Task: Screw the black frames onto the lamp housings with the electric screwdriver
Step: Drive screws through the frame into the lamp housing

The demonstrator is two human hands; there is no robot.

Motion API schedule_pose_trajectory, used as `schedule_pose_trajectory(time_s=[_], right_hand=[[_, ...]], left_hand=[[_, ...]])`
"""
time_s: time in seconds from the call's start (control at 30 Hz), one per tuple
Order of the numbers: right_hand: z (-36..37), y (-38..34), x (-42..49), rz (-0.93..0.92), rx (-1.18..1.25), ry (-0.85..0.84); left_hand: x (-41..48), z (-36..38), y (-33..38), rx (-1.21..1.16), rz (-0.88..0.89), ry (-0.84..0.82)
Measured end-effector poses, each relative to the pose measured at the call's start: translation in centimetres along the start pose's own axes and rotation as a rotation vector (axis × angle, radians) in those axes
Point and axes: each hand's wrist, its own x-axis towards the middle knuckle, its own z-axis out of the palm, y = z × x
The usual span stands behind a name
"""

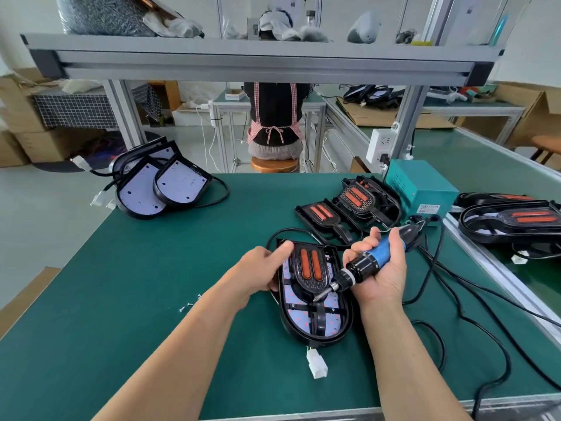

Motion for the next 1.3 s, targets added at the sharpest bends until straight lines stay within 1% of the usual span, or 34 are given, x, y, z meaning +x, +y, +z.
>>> schedule_pose_trajectory(time_s=[0.07,0.17,0.2,0.27,0.33,0.37,0.43,0.47,0.5,0.57,0.63,0.7,0.77,0.8,0.83,0.93,1.0,1.07,1.13,1.2,1.3], right_hand=[[0.0,0.2,0.1,0.007,-0.008,-0.001],[-0.2,0.4,0.2,0.012,-0.02,0.009],[-0.2,0.4,0.2,0.012,-0.022,0.012],[-0.3,0.4,0.3,0.012,-0.025,0.016],[-0.3,0.3,0.4,0.013,-0.03,0.013],[-0.4,0.3,0.5,0.012,-0.032,0.011],[-0.4,0.3,0.5,0.012,-0.033,0.011],[-0.4,0.3,0.5,0.012,-0.031,0.013],[-0.4,0.3,0.5,0.013,-0.027,0.014],[-0.5,0.3,0.5,0.013,-0.018,0.019],[-0.5,0.3,0.5,0.012,-0.018,0.02],[-0.5,0.3,0.5,0.01,-0.017,0.023],[-0.5,0.2,0.5,0.008,-0.008,0.029],[-0.5,0.2,0.5,0.009,-0.001,0.031],[-0.5,0.1,0.5,0.011,0.009,0.033],[-0.3,-0.1,0.6,0.01,0.059,0.06],[-0.2,-0.4,0.7,0.005,0.098,0.079],[-0.1,-0.7,0.8,-0.014,0.125,0.091],[0.0,-0.9,0.8,-0.031,0.139,0.098],[0.0,-1.1,0.7,-0.034,0.16,0.106],[-0.1,-1.3,0.6,-0.032,0.178,0.12]], left_hand=[[0.2,-0.9,-0.1,-0.259,-0.039,-0.003],[0.2,-2.3,-1.1,-0.692,-0.111,0.109],[0.2,-2.6,-1.4,-0.782,-0.107,0.145],[0.1,-3.2,-1.9,-0.863,-0.086,0.219],[-0.1,-3.5,-2.4,-0.816,-0.066,0.281],[-0.3,-3.6,-2.7,-0.704,-0.046,0.308],[-0.6,-3.9,-3.3,-0.276,0.018,0.36],[-0.8,-4.1,-3.4,-0.042,0.052,0.349],[-1.0,-4.3,-3.4,0.161,0.076,0.306],[-1.4,-4.4,-2.9,0.445,0.096,0.195],[-1.7,-4.2,-2.3,0.602,0.112,0.158],[-1.9,-3.9,-1.9,0.677,0.137,0.156],[-2.3,-3.9,-1.8,0.708,0.168,0.143],[-2.6,-3.9,-1.8,0.673,0.183,0.155],[-2.9,-4.0,-1.8,0.584,0.197,0.181],[-4.1,-3.2,-0.8,0.163,0.265,0.237],[-5.0,-1.9,0.4,0.017,0.342,0.221],[-5.8,0.0,1.3,0.006,0.416,0.185],[-6.3,2.0,1.7,0.07,0.464,0.182],[-6.5,3.5,1.9,0.118,0.482,0.211],[-6.4,4.4,2.0,0.085,0.475,0.24]])
